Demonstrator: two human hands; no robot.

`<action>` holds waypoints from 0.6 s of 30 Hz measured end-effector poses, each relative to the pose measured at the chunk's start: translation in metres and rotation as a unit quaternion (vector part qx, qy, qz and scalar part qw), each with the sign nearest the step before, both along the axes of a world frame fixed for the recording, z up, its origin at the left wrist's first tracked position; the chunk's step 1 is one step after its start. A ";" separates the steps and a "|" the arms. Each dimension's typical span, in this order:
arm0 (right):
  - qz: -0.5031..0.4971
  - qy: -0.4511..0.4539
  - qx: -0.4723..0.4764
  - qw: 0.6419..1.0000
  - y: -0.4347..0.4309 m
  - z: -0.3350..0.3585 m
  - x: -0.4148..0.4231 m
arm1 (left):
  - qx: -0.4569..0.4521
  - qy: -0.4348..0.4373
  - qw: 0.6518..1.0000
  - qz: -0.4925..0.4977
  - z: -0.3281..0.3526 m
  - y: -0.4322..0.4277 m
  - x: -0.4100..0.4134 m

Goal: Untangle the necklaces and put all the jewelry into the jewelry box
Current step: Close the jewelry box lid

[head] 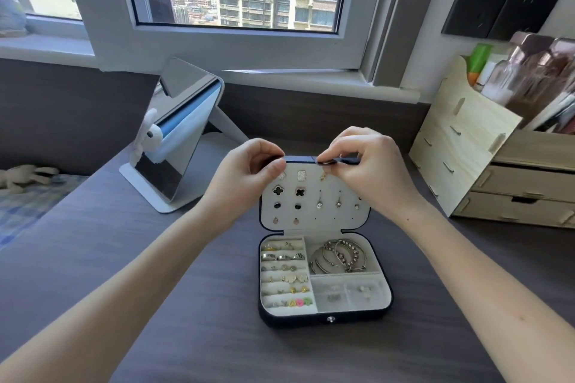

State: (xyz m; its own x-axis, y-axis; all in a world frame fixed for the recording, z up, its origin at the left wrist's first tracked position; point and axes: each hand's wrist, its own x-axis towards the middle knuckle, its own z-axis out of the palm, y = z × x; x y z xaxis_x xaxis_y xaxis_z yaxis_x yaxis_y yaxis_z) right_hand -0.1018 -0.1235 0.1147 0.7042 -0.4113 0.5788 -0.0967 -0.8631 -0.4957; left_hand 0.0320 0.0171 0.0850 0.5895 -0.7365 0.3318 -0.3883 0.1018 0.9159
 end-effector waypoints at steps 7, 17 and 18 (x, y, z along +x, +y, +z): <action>-0.018 -0.111 -0.048 0.992 0.010 -0.022 -0.004 | -0.016 -0.038 0.999 -0.033 -0.001 0.004 -0.001; 0.056 -0.125 -0.253 0.958 0.048 -0.065 -0.071 | -0.055 -0.213 0.971 -0.091 -0.032 0.059 -0.034; 0.063 -0.114 -0.272 0.953 0.052 -0.073 -0.077 | -0.064 -0.241 0.964 -0.090 -0.040 0.064 -0.038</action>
